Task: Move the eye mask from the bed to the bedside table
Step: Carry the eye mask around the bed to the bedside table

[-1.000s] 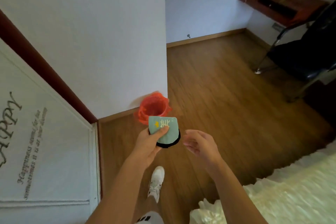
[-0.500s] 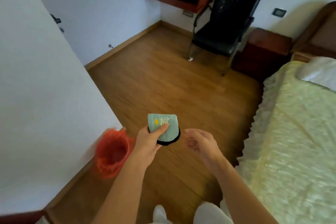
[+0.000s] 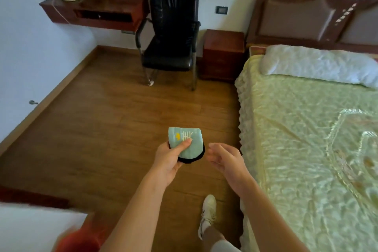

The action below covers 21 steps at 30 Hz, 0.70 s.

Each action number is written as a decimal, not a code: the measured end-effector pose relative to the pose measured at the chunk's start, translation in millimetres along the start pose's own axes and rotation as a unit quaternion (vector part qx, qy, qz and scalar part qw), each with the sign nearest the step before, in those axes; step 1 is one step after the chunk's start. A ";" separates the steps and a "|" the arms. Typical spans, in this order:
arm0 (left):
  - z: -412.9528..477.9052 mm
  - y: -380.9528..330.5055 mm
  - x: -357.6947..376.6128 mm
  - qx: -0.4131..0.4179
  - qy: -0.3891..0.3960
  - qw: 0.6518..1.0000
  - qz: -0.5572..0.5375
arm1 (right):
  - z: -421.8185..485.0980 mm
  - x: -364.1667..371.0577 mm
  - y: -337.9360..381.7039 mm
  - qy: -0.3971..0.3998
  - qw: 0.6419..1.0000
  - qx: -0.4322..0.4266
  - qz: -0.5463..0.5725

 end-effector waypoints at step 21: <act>291.3 -181.6 243.2 -0.051 0.052 0.997 0.022 | 337.3 -137.3 147.1 -0.099 0.991 0.010 0.085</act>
Point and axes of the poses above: each hand's wrist, its own z-axis towards the middle knuckle, its own x-axis out of the palm, y = z × x, the point moved 7 cm from there along z, towards the middle knuckle, and after that the axes turned 5 degrees about -x, right-handed, at the moved point
